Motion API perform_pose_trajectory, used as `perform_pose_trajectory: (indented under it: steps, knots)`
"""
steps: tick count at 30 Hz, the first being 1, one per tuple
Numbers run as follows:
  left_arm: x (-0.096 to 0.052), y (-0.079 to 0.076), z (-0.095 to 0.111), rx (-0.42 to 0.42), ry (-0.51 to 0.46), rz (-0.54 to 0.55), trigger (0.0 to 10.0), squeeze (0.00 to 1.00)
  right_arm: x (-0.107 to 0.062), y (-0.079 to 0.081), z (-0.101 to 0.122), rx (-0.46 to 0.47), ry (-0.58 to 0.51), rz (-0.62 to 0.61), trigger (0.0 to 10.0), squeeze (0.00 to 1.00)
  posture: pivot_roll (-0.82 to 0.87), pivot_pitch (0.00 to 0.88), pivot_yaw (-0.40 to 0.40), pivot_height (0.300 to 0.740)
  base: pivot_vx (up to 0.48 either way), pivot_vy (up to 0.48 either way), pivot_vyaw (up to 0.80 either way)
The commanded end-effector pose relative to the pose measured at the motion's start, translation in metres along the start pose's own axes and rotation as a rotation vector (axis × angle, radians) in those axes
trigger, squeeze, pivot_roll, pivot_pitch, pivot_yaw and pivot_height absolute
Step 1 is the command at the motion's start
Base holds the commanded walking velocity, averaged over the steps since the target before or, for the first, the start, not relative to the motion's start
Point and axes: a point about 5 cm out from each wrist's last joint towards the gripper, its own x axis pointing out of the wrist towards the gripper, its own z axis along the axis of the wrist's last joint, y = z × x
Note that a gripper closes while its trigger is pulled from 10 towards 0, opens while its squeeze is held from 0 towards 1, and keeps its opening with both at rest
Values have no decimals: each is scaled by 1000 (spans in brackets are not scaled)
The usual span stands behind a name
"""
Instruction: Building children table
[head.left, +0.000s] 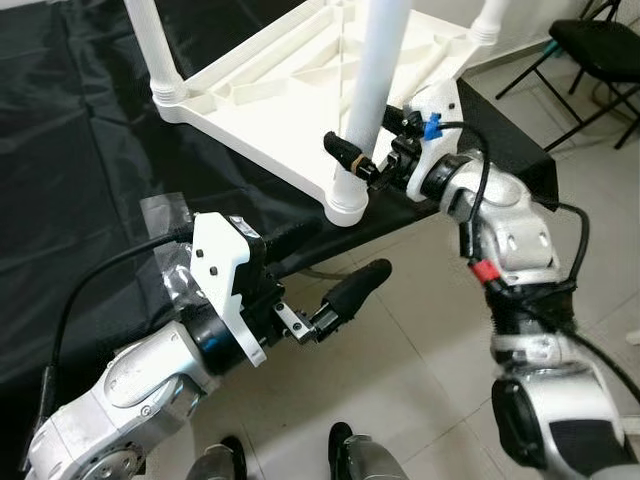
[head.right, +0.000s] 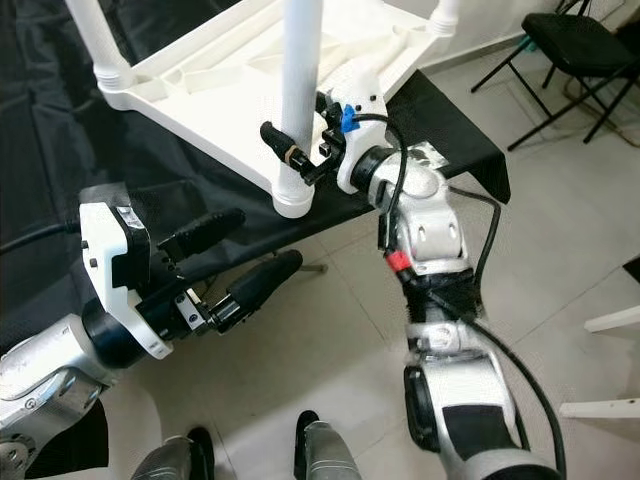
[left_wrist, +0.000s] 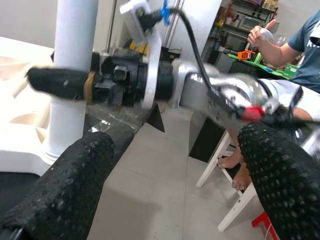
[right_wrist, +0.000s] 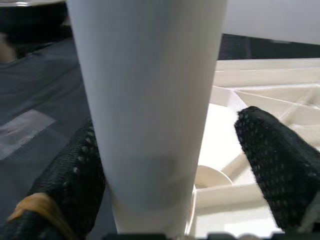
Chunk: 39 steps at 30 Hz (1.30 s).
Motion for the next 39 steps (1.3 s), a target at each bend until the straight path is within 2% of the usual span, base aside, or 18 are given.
perform_pose_trajectory:
  steps: [1, 7, 13, 14, 15, 16, 18, 19, 20, 23, 25, 26, 28, 29, 34, 35, 38, 39]
  knots:
    - [-2, -5, 0, -5, 3, -11, 10000, 0, -2, -1, 7, -7, -37, 62, 0, 0, 34, 324, -68, 740, 0, 0, 0]
    - [-4, -6, 0, -3, 10, -9, 10000, 0, -7, 4, 12, -2, -45, 241, 0, 0, 40, 330, -66, 740, 0, 0, 0]
    - [-5, -6, 0, -3, 14, -10, 10000, 0, -16, 14, -5, 44, 26, 195, 0, 0, 39, 336, -67, 740, 0, 0, 0]
    - [-5, -6, 0, -3, 14, -10, 10000, 0, -19, 18, -15, 61, 67, 131, 0, 0, 40, 336, -76, 740, 0, 0, 0]
    - [-5, -7, 0, -3, 15, -10, 10000, 0, -21, 22, -32, 97, 123, -58, 0, 0, 44, 332, -98, 740, 0, 0, 0]
    - [-6, -7, -1, 0, 19, -10, 10000, 0, -27, 26, -52, 124, 181, -341, 0, 0, 46, 330, -106, 740, 0, 0, 0]
    - [-6, -7, -1, 0, 19, -10, 10000, 0, -27, 26, -52, 124, 181, -341, 0, 0, 46, 330, -106, 740, 0, 0, 0]
    - [-6, -7, -1, 3, 20, -8, 10000, 0, -40, 47, -77, 174, 244, -601, 0, 0, 70, 319, -96, 740, 0, 0, 0]
    - [-6, -7, 0, 5, 18, -5, 10000, 0, -45, 65, -94, 253, 281, -751, 0, 0, 75, 320, -73, 740, 0, 0, 0]
    - [-4, -6, 1, 7, 14, -11, 10000, 0, -30, 79, -101, 306, 273, -786, 0, 0, 60, 304, -64, 740, 0, 0, 0]
    - [-4, -6, 1, 6, 13, -15, 10000, 0, -23, 78, -98, 303, 256, -768, 0, 0, 60, 304, -64, 740, 0, 0, 0]
    - [-3, -6, -1, 0, 17, -38, 10000, 0, 3, 74, -87, 288, 229, -720, 0, 0, 38, 293, -54, 740, 0, 0, 0]
    - [-2, -6, -1, 0, 16, -43, 10000, 0, 12, 74, -80, 295, 202, -705, 0, 0, 34, 298, -49, 740, 0, 0, 0]
    - [-1, -5, -1, 0, 13, -45, 10000, 0, 20, 75, -74, 279, 191, -658, 10000, 0, 33, 297, -50, 740, 0, 0, 0]
    - [1, -5, 0, -1, 6, -44, 10000, 0, 25, 78, -61, 275, 147, -570, 10000, 0, 21, 303, -48, 740, 0, 0, 0]
    - [1, -5, -1, -3, 4, -44, 10000, 0, 23, 81, -54, 276, 123, -507, 10000, 1000, 22, 304, -49, 740, 0, 0, 0]
    - [2, -6, -1, -5, 4, -43, 10000, 0, 19, 80, -46, 280, 79, -447, 10000, 1000, 21, 307, -53, 740, 0, 0, 0]
    - [1, -6, -1, -8, 4, -40, 10000, 0, 11, 80, -35, 299, 16, -348, 10000, 1000, 23, 314, -57, 740, 0, 0, 0]
